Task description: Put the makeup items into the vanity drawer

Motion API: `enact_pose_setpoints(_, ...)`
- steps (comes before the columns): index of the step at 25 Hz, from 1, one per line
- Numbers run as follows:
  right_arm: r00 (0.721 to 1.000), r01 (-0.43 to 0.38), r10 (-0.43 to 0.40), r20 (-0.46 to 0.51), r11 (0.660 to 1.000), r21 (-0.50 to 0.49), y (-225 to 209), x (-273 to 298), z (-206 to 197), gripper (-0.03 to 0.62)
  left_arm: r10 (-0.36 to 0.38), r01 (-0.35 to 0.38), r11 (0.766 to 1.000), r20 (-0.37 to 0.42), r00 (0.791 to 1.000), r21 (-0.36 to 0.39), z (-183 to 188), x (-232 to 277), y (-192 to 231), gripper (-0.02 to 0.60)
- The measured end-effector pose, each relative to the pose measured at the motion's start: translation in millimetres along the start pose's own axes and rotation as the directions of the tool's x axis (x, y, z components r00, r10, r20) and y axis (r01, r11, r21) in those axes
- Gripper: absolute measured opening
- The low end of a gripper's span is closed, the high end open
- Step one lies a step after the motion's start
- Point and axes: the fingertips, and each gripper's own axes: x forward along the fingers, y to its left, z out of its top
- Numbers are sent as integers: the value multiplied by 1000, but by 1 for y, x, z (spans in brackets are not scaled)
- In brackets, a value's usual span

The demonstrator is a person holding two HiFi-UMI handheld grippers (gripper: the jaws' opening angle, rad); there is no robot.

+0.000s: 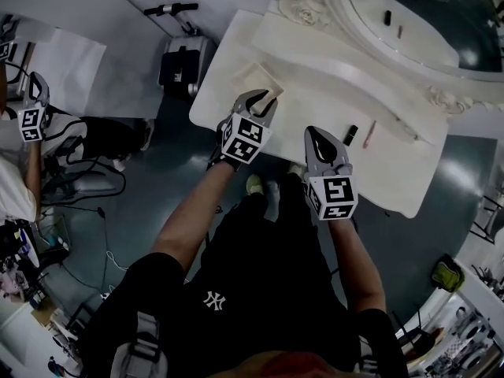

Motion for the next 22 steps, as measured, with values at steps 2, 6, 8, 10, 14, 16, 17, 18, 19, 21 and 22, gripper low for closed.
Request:
enact_pose_setpoints(2,1000,13,-13,-8,1000,-3,-3,-6,-5,25,-15,15,1000,5,1000,6,4,-1,-11,81)
enact_pose_setpoints(6,999,47,-47,-11,999,1,-10,-20,-12,25,-48,47,999,21,999,25,15,-4,-37,71)
enact_pose_setpoints(8,998,67,-67,-8,998,5,-14,-25,-13,25,-63,62,998,33,997,28,21,-6,-47,69)
enact_pose_setpoints(10,996,89,-89,-6,996,8,-19,-32,-15,25,-80,79,996,45,996,29,26,-6,-58,69)
enact_pose_setpoints(14,992,130,-130,-4,991,14,-27,-47,-23,25,-122,119,992,62,991,42,35,-6,-84,66)
enact_pose_setpoints(16,988,152,-152,-8,988,21,-32,-56,-29,25,-143,139,989,67,987,52,39,-4,-99,61)
enact_pose_setpoints(17,987,162,-162,-9,986,24,-35,-60,-32,25,-153,149,987,69,986,57,41,-4,-106,58)
enact_pose_setpoints(18,985,173,-172,-10,985,27,-38,-65,-34,25,-163,159,985,71,984,63,43,-3,-114,53)
enact_pose_setpoints(19,983,184,-184,-10,983,28,-41,-69,-36,25,-172,167,983,74,982,70,45,-2,-121,44)
enact_pose_setpoints(21,978,209,-209,-7,978,31,-47,-77,-40,25,-191,184,980,79,978,81,47,-1,-135,35)
enact_pose_setpoints(22,975,220,-220,-7,975,33,-50,-81,-42,25,-199,192,978,80,977,84,48,0,-141,29)
